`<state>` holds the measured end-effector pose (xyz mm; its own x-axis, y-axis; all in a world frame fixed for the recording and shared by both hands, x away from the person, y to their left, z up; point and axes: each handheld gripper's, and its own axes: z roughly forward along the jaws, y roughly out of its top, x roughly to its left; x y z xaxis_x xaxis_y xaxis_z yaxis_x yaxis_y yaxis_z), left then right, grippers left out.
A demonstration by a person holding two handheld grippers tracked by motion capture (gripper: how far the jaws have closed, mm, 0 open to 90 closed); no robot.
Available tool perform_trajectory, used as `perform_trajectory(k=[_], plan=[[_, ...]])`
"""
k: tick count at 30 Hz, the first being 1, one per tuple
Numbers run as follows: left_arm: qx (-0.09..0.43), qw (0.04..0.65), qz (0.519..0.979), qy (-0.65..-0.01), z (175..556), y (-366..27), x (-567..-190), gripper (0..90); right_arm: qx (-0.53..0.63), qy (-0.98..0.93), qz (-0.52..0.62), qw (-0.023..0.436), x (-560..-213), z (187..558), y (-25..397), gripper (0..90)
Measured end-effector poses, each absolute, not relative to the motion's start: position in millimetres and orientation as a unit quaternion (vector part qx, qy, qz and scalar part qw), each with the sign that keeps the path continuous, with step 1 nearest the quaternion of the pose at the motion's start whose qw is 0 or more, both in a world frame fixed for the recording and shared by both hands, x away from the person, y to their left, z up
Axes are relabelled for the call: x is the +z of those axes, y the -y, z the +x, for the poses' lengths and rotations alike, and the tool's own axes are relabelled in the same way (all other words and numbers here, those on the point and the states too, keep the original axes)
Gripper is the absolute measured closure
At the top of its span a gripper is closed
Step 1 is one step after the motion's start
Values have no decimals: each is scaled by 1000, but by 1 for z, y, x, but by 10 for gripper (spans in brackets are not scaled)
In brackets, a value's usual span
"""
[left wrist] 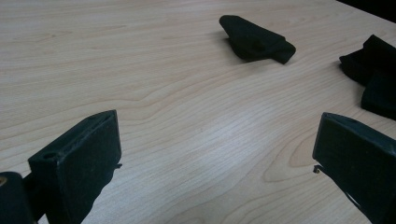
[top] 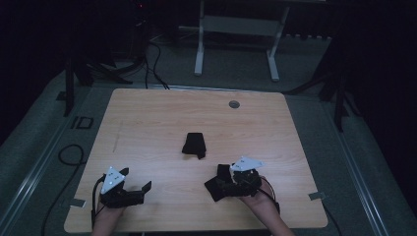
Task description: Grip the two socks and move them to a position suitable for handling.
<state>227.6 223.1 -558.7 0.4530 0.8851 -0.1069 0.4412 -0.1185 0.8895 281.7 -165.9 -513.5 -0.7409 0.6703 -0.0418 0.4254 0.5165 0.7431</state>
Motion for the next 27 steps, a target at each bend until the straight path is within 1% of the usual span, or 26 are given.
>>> perform_trajectory(k=[4,5,7,9,10,13,18,19,20,21,22,23,26,27], plan=[[235,471,713,-464,227,-221,-559,14,374,-870,279,160,-522,274,152,238],[235,469,715,-462,227,-220,-559,14,378,-877,255,151,-522,271,145,274],[234,470,715,-462,227,-220,-559,14,365,-887,239,153,-523,270,142,276],[234,470,714,-463,227,-221,-559,14,356,-890,237,159,-524,271,143,291],[233,470,714,-464,228,-221,-559,14,330,-896,255,153,-533,281,150,298],[231,470,715,-463,228,-221,-560,14,301,-900,280,144,-548,292,157,298],[229,468,718,-461,228,-218,-560,14,300,-901,283,136,-556,293,158,309],[223,472,717,-462,229,-217,-560,14,301,-901,280,135,-556,293,157,348],[212,474,720,-460,230,-215,-560,17,317,-898,278,126,-557,293,158,542],[212,474,720,-460,230,-215,-560,42,323,-893,282,135,-557,292,159,634],[209,475,723,-457,230,-213,-560,42,323,-893,282,135,-557,292,159,634],[206,474,727,-452,230,-210,-560,60,325,-891,282,144,-558,291,158,720],[191,476,735,-445,233,-202,-559,89,321,-893,281,144,-556,290,156,747],[157,492,730,-449,236,-197,-558,130,326,-894,276,138,-553,289,156,754]])
